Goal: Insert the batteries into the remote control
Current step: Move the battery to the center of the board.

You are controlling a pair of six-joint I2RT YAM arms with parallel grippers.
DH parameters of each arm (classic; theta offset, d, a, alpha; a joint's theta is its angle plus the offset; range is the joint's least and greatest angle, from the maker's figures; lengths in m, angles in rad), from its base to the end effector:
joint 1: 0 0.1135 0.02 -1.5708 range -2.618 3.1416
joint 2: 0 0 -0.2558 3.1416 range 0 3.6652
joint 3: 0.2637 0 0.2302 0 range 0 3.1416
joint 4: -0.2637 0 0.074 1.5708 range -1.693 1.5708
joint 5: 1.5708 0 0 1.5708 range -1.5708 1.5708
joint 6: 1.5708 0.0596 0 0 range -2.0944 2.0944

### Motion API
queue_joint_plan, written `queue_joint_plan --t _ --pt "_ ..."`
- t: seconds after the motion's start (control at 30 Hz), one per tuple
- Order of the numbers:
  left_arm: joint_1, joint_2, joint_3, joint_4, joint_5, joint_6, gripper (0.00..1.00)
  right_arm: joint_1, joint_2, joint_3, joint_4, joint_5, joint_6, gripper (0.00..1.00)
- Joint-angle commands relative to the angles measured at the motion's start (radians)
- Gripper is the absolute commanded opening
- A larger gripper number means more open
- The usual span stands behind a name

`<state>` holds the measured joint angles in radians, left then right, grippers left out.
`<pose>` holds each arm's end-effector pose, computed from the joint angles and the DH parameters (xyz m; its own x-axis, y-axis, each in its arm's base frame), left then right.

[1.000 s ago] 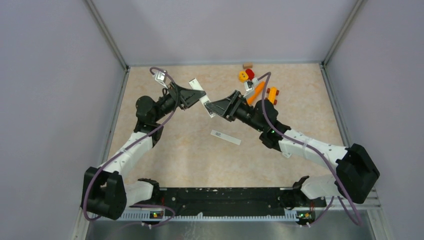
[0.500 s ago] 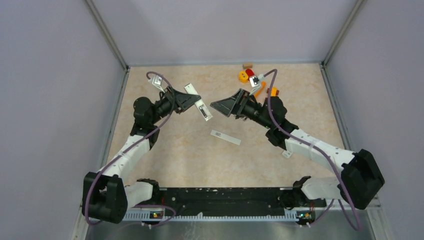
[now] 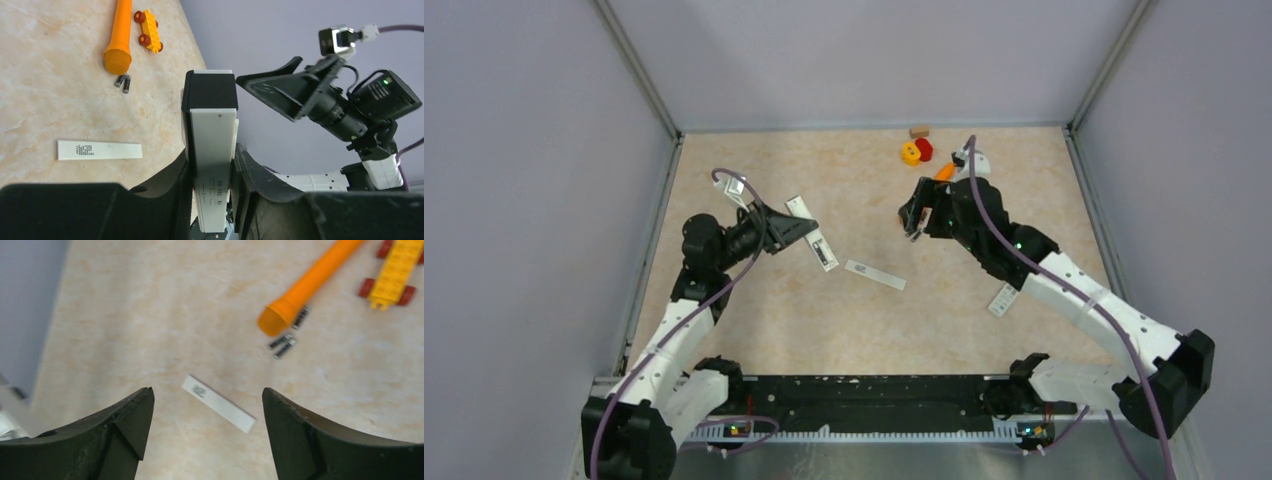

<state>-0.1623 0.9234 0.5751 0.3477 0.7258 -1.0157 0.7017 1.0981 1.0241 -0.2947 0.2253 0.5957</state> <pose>0.2045 -0.0736 0.2980 -0.6597 -0.5361 -0.5267 0.4084 0.3326 -0.8501 0.2017 0.1530 0.3371 -0.4916 0.3006 -0.8173 -0.2346 0.8581 0.4567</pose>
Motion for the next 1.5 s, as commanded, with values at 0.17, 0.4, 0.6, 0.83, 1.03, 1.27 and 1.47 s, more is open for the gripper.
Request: queue_joint_plan --t 0.17,0.4,0.6,0.83,1.03,1.27,1.47 --pt "0.004 -0.063 0.009 -0.108 0.067 0.067 0.0 -0.031 0.204 0.071 -0.385 0.222 0.042 0.62" --pt "0.004 -0.04 -0.016 -0.026 0.057 0.042 0.0 -0.07 0.341 0.044 -0.218 0.147 0.076 0.6" --pt "0.004 -0.011 -0.033 0.053 0.023 0.057 0.0 -0.134 0.531 0.13 -0.166 0.184 0.152 0.54" --pt "0.004 0.035 -0.053 0.146 0.044 0.068 0.0 -0.139 0.662 0.196 -0.073 0.183 0.136 0.45" --pt "0.004 0.059 -0.055 0.183 0.053 0.084 0.0 -0.14 0.712 0.217 -0.077 0.211 0.156 0.45" --pt "0.004 0.08 -0.054 0.212 0.07 0.083 0.0 -0.14 0.751 0.221 -0.033 0.222 0.154 0.45" --pt "0.004 0.089 -0.054 0.214 0.069 0.082 0.0 -0.141 0.774 0.24 -0.032 0.255 0.159 0.44"
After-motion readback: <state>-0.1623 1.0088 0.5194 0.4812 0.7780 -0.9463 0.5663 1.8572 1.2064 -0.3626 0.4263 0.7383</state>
